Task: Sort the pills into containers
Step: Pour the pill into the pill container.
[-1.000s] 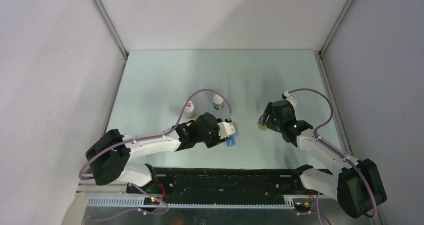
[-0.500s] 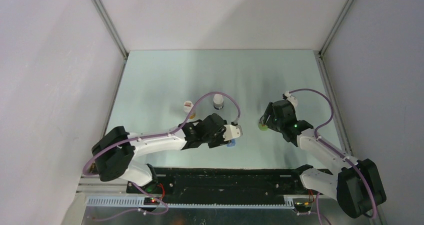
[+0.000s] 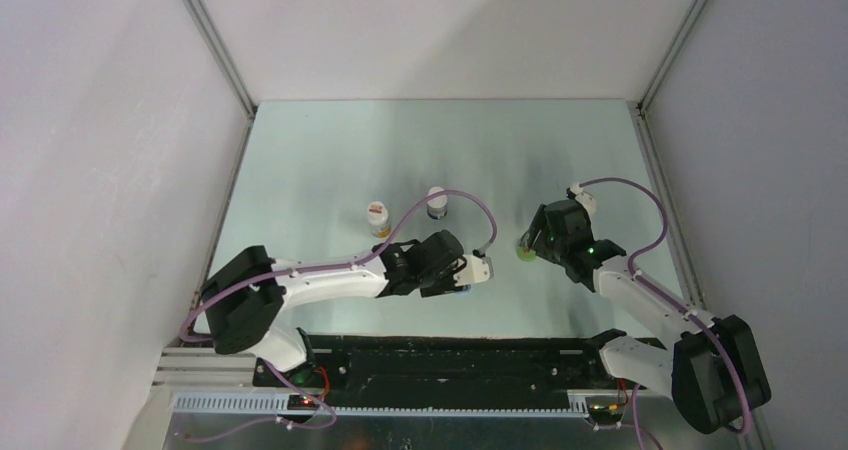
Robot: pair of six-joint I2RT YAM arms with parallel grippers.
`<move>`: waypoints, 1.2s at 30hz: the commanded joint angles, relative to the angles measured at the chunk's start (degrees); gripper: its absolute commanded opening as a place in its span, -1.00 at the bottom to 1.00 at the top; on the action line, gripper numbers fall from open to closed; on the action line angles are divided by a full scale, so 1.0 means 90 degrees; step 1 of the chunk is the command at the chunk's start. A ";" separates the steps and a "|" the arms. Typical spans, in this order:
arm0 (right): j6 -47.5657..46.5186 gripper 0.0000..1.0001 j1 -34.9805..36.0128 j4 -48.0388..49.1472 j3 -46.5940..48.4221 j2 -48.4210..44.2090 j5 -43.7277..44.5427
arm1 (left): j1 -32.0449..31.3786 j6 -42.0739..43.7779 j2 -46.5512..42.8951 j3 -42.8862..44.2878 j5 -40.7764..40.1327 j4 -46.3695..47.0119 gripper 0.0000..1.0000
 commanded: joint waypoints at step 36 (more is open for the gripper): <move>0.0117 0.32 -0.0156 0.0152 -0.0004 0.0147 -0.0448 | -0.0431 0.0133 0.0354 0.0971 -0.0794 -0.0914 -1.00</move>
